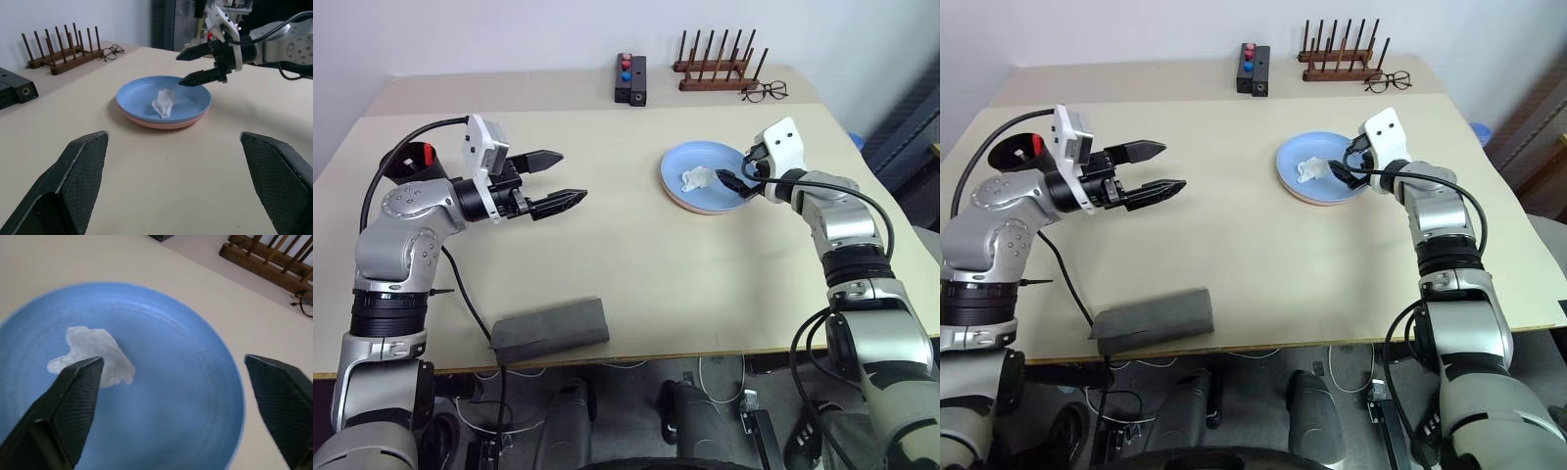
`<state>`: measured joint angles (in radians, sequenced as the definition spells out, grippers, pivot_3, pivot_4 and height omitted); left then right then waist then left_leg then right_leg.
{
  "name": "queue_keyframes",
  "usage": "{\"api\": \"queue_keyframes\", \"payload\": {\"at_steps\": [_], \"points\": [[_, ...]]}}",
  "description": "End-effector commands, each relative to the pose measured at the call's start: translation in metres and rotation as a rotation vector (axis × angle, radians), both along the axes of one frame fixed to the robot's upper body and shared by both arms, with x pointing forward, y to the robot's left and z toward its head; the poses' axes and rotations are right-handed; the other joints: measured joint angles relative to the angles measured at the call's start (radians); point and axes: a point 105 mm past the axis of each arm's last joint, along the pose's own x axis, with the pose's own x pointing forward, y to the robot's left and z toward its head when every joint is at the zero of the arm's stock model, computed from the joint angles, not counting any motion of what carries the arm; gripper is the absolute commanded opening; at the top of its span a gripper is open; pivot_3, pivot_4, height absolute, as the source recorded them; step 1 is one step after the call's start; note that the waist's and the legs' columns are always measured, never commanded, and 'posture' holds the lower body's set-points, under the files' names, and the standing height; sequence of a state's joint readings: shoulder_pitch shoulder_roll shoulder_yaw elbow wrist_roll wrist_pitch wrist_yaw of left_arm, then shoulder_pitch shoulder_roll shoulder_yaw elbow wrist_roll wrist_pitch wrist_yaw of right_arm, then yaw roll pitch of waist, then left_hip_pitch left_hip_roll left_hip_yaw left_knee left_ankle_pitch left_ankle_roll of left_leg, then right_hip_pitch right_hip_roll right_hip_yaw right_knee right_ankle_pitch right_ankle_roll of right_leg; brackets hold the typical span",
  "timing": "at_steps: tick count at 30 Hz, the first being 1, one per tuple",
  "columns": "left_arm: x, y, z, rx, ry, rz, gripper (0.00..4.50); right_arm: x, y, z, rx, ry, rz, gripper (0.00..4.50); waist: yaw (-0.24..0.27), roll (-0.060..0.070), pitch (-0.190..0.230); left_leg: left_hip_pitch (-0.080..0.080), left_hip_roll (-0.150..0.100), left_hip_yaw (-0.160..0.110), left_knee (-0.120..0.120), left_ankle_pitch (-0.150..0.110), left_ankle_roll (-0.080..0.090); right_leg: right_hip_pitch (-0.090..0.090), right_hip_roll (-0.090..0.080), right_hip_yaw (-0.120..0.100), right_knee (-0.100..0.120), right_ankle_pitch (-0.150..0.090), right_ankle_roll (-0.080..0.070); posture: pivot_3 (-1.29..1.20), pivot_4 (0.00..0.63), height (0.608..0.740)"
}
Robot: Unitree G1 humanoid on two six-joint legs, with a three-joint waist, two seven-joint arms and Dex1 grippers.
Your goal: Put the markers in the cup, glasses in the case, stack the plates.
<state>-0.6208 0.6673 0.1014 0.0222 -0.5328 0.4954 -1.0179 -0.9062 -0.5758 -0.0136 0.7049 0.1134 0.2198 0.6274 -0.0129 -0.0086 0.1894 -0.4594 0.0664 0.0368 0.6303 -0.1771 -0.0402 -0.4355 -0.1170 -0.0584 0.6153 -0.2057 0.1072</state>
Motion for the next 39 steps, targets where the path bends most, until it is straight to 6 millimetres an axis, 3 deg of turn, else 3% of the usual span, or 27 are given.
{"api": "queue_keyframes", "payload": {"at_steps": [1,4,9,12,16,24,31,39], "points": [[-0.011,0.010,0.014,-0.013,-0.056,-0.002,4.50,-0.028,0.018,0.076,0.246,-0.244,0.237,4.46,0.000,0.001,0.000,0.000,0.000,0.000,0.000,0.000,0.000,0.000,0.000,0.000,0.000,0.000,0.000,0.00,0.150,0.740],[-0.015,0.016,0.010,-0.016,-0.049,0.004,4.50,-0.061,0.034,0.078,0.265,-0.245,0.452,4.46,0.000,0.001,0.000,0.001,0.000,0.000,-0.001,0.000,0.000,0.000,0.000,0.000,0.001,0.000,0.000,0.00,0.150,0.740],[-0.022,0.028,-0.008,0.034,0.008,-0.006,4.50,-0.141,0.065,0.044,0.167,-0.043,0.865,4.46,0.016,0.000,0.000,0.003,0.000,0.000,0.000,0.000,0.000,0.003,0.000,0.000,0.000,-0.001,0.000,0.00,0.150,0.740],[-0.026,0.032,-0.014,0.047,0.034,-0.028,4.50,-0.159,0.065,0.047,0.156,-0.051,0.913,4.46,0.015,0.001,0.000,0.003,0.000,0.000,0.001,0.000,0.000,0.003,0.000,0.000,-0.001,-0.002,-0.004,0.00,0.150,0.740],[-0.033,0.019,-0.015,0.034,0.049,-0.087,4.50,-0.160,0.047,0.046,0.107,-0.075,0.870,4.46,0.025,0.001,0.000,0.004,0.001,0.000,0.002,0.000,-0.001,0.004,0.000,0.000,-0.001,-0.002,-0.005,0.00,0.150,0.740],[-0.031,0.032,-0.032,0.012,0.058,-0.087,4.50,-0.162,0.050,0.040,0.029,-0.041,0.805,4.46,0.025,0.001,0.000,0.004,0.001,0.001,0.001,0.000,-0.001,0.003,0.000,0.000,-0.002,-0.001,-0.006,0.00,0.150,0.740],[-0.044,0.019,-0.014,-0.137,0.054,-0.186,4.50,-0.158,0.039,0.042,0.039,0.000,0.768,4.46,0.025,0.000,0.000,0.004,0.001,0.000,0.001,0.000,-0.001,0.004,0.000,0.000,-0.002,-0.001,-0.006,0.00,0.150,0.740],[-0.048,0.028,-0.017,-0.148,0.028,-0.136,4.50,-0.148,0.042,0.048,0.016,-0.037,0.769,4.46,0.023,0.000,0.000,0.005,0.001,0.001,0.001,0.000,-0.001,0.003,0.000,0.000,-0.002,-0.002,-0.006,0.00,0.150,0.740]]}}
